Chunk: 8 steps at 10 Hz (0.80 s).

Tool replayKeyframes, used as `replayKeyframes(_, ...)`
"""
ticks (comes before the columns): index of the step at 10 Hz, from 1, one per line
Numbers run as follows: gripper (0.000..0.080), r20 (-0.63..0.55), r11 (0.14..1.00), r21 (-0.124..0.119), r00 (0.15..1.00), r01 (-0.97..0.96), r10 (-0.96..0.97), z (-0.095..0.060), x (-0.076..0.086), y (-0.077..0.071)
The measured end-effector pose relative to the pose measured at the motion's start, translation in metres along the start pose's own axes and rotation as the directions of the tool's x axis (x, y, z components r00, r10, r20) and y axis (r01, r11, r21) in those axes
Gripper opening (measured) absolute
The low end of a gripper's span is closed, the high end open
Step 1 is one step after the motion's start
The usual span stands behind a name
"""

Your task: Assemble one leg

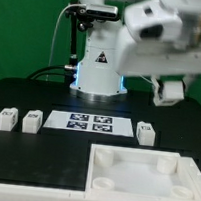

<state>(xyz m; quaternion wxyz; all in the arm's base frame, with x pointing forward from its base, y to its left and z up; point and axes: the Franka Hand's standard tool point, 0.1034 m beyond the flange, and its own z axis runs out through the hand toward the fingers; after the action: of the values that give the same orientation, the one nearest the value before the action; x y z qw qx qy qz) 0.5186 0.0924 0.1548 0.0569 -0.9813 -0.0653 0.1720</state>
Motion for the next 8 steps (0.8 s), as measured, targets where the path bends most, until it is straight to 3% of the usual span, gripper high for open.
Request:
replayKeyframes(2,0.0291,-0.254,1.000,-0.017,0.967,0.006,-0.010,-0.016,0.049,0.014)
replayKeyframes(4,0.0291,-0.396,0.999,-0.039,0.918,-0.004,-0.012,-0.015,0.046,0.018)
replayKeyframes(8,0.0291,-0.679,0.997,-0.074,0.734,-0.029,-0.029,-0.015,0.052,0.027)
